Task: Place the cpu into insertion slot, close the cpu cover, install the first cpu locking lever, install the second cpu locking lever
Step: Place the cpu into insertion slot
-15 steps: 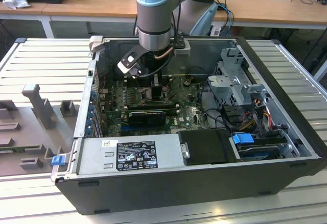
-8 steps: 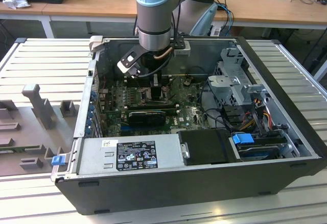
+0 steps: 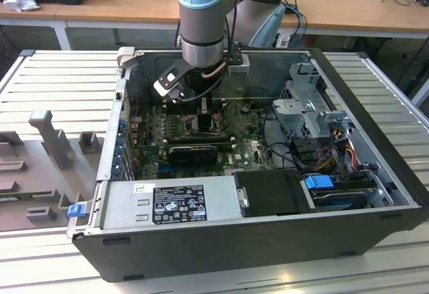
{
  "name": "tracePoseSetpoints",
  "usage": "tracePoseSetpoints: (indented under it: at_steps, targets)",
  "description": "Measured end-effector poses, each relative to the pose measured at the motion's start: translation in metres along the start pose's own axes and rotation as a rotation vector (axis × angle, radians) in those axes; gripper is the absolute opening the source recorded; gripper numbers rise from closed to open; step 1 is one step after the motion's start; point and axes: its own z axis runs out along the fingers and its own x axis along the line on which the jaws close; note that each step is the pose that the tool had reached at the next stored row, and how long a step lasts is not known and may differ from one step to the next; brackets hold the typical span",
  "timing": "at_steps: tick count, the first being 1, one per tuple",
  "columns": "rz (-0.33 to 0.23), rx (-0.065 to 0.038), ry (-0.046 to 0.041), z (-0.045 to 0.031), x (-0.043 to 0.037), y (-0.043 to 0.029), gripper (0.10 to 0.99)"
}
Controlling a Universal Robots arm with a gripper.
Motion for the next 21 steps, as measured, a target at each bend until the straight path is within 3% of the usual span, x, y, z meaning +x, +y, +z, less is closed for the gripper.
tracePoseSetpoints:
  at_steps: [2, 3, 7, 14, 21]
  targets:
    - [0.0, 0.0, -0.0002, 0.0, 0.0, 0.0, 0.541]
    - [0.0, 0.001, -0.0005, -0.0001, -0.0001, -0.0001, 0.608]
    - [0.0, 0.0, -0.0013, -0.0001, -0.0006, -0.0001, 0.608]
    - [-0.001, 0.0, -0.0158, -0.0002, -0.0008, 0.0, 0.608]
    - [0.0, 0.001, -0.0073, -0.0011, -0.0007, 0.0001, 0.608]
